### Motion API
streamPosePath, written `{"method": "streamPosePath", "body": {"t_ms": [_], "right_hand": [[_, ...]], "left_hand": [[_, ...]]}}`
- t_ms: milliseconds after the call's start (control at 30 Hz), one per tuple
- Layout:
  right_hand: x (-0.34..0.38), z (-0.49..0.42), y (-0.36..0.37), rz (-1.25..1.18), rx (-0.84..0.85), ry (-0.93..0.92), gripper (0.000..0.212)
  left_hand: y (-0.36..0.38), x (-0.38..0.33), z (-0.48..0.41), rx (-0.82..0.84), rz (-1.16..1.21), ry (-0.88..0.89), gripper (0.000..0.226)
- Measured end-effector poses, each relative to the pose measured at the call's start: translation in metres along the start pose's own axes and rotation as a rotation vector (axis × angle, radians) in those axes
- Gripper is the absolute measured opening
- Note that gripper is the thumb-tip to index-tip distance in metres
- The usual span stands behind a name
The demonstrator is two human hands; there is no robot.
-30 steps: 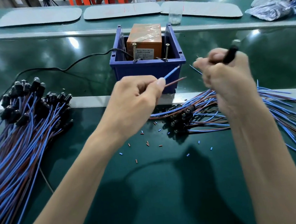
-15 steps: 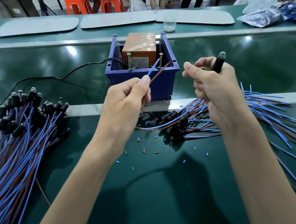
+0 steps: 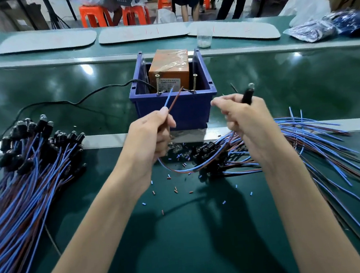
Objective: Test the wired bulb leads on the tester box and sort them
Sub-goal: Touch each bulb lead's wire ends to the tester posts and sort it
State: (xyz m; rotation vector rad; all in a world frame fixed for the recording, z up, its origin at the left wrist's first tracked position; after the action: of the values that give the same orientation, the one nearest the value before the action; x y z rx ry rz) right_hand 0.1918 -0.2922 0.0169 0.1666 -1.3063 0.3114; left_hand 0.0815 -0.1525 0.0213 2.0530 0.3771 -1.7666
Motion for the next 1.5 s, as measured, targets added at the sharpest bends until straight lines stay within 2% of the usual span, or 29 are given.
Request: {"method": "streamPosePath", "body": {"t_ms": [133,233,433,667,800,867,1100,1167,1300,1400,1500], "right_hand": [[0.011,0.003,-0.005,-0.232,0.126,-0.057,0.037],[0.012,0.006,-0.003,-0.161,0.172,-0.012,0.056],[0.008,0.01,0.008,-0.064,0.184,-0.067,0.03],[0.008,0.018,0.017,0.055,0.262,-0.096,0.028],[0.006,0.029,0.028,0.042,0.435,-0.13,0.009],[0.004,0.031,0.032,0.015,0.472,-0.134,0.008],[0.005,0.03,0.033,0.016,0.445,-0.134,0.012],[0.005,0.028,0.032,0.04,0.415,-0.123,0.015],[0.008,0.026,0.029,-0.062,0.378,-0.037,0.017],[0.011,0.027,0.028,-0.189,0.364,-0.023,0.018],[0.011,0.024,0.025,-0.216,0.226,-0.068,0.011]], "left_hand": [[0.001,0.001,-0.003,0.024,0.152,-0.006,0.032],[0.007,0.004,-0.003,0.022,0.174,-0.006,0.03],[0.01,0.008,0.0,-0.03,0.181,0.021,0.028],[0.011,0.011,0.003,-0.093,0.285,-0.014,0.025],[0.014,0.011,0.004,-0.047,0.311,-0.02,0.021],[0.016,0.012,0.005,-0.015,0.323,-0.017,0.024],[0.018,0.015,0.003,0.012,0.38,-0.023,0.025],[0.017,0.013,0.003,-0.055,0.359,-0.007,0.025],[0.007,0.01,0.002,-0.285,0.093,0.161,0.021],[0.002,0.008,0.0,-0.353,0.087,0.188,0.024],[0.001,0.011,-0.004,-0.384,0.155,0.134,0.026]]}}
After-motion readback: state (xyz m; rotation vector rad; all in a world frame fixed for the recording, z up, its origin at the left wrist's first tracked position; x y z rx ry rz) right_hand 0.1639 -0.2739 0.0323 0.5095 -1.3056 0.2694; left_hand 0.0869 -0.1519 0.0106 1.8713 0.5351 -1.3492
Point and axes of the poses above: each hand's wrist, its own z-axis away from the middle knuckle, its own y-axis out of the palm, x = y × z, the point moved 2 cm from there along -z, towards the middle knuckle, and after that the axes turned 13 degrees about y, right-handed, at the moved point
